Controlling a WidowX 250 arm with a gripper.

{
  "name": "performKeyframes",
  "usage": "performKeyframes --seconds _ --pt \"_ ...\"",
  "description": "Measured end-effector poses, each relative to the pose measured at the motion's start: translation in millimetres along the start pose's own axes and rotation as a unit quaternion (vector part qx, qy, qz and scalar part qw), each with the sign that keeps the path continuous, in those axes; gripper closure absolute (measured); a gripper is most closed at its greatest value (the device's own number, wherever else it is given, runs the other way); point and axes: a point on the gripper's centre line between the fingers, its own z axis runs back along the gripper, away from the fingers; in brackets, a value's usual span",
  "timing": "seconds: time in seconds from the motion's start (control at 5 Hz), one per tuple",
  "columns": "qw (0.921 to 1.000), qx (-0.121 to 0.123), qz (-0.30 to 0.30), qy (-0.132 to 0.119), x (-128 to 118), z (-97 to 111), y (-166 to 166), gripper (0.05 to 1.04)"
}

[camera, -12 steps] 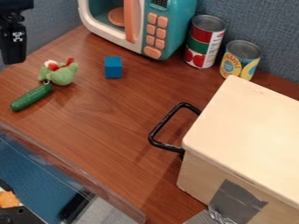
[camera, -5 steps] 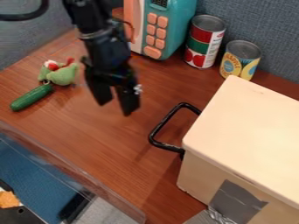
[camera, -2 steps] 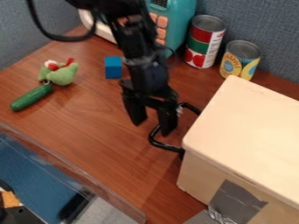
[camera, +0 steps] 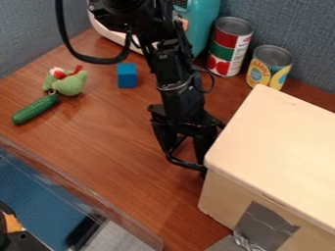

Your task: Open the drawer

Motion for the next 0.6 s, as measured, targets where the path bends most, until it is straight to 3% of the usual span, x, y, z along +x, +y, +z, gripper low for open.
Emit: performKeyframes --seconds 0.4,0.6 --pt "0.9999 0.011 -0.005 0.011 -3 -4 8 0.717" --pt "0.9998 0.013 0.003 0.012 -3 -1 17 0.915"
